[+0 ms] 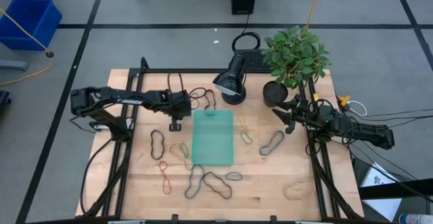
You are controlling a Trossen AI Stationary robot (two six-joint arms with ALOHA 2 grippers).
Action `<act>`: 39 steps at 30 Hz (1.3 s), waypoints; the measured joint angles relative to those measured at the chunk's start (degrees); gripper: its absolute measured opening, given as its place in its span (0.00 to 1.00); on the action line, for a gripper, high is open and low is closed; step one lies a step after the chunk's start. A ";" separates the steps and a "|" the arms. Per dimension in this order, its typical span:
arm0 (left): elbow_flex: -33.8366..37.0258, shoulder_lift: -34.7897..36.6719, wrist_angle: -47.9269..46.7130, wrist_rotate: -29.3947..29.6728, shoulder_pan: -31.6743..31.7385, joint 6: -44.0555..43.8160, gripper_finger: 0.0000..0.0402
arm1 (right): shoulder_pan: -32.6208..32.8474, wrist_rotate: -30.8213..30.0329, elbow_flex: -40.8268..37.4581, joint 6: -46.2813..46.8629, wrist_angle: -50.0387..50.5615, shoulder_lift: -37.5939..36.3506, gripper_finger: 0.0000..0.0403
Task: Pick and place rubber bands into bin
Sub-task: Put the bottom purple rubber band into the basket
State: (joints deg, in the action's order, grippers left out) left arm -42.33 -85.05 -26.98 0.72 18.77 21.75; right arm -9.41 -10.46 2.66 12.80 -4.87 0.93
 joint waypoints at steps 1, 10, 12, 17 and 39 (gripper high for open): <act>0.00 0.79 -0.64 -0.14 -0.01 -0.53 0.01 | 0.00 0.00 -0.02 0.00 -0.01 0.00 0.42; 0.00 10.63 -3.74 -0.14 -0.16 -3.83 0.01 | 0.00 0.00 0.00 0.00 -0.01 0.00 0.42; 0.00 13.67 -4.30 1.27 -0.16 -5.15 0.01 | 0.00 -0.06 0.00 0.00 -0.01 0.00 0.42; -0.04 21.98 -3.39 0.92 -0.16 -7.96 0.01 | 0.00 -0.24 -0.01 0.00 -0.02 0.00 0.42; -3.55 32.82 27.93 -13.60 -19.40 -23.57 0.01 | -0.02 -0.26 -0.01 -0.44 -0.01 0.00 0.42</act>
State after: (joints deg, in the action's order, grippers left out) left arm -45.87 -52.22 0.95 -12.88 -0.63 -1.83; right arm -9.43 -10.72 2.65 12.35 -4.89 0.93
